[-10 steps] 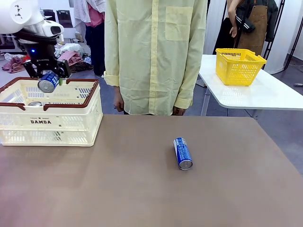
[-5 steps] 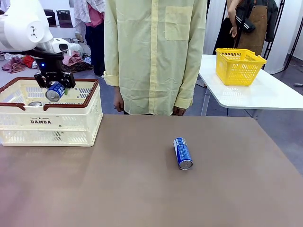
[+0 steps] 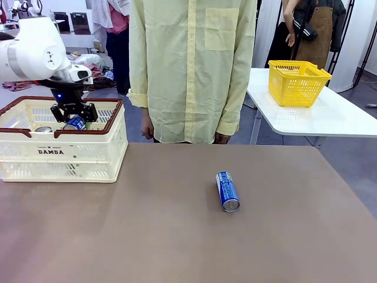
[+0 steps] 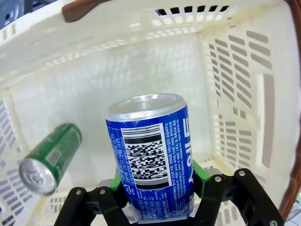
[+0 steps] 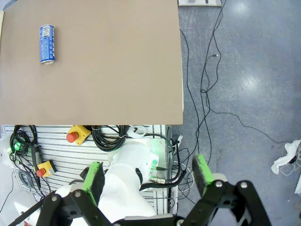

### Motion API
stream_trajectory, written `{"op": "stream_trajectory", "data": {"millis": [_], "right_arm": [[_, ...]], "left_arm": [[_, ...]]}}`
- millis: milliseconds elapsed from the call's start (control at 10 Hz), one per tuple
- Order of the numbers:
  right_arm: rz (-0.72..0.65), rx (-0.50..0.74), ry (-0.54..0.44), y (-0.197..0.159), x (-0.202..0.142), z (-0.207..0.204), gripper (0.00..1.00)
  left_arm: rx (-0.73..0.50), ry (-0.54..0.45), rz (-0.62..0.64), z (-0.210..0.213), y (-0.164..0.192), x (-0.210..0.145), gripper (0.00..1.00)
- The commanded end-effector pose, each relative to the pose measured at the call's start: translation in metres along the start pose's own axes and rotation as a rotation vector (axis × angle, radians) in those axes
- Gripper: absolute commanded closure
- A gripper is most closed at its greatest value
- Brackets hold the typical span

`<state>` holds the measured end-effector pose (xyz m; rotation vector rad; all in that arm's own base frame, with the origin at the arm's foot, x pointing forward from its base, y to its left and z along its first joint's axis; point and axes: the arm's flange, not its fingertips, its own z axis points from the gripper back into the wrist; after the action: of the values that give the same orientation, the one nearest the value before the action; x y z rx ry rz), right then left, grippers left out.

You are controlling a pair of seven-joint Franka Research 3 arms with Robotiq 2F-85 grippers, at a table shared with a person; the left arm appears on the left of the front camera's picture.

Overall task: Place the drinks into the Shopping basket.
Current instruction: Pick up one drink and place it into the Shopping basket.

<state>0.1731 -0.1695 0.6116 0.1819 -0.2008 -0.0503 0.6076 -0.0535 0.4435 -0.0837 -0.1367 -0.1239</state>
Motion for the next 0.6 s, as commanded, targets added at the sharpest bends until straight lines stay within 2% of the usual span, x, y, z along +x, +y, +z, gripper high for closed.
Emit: {"op": "stream_trajectory", "data": {"millis": [0,500], "right_arm": [[0.004,-0.003,-0.004,0.002,0.001,0.0,0.0],[0.004,-0.003,-0.004,0.002,0.001,0.0,0.0]], "left_arm": [[0.002,0.03,-0.027,-0.003,0.004,0.018,1.0],[-0.014,0.095,0.003,-0.035,0.007,0.023,1.0]]}}
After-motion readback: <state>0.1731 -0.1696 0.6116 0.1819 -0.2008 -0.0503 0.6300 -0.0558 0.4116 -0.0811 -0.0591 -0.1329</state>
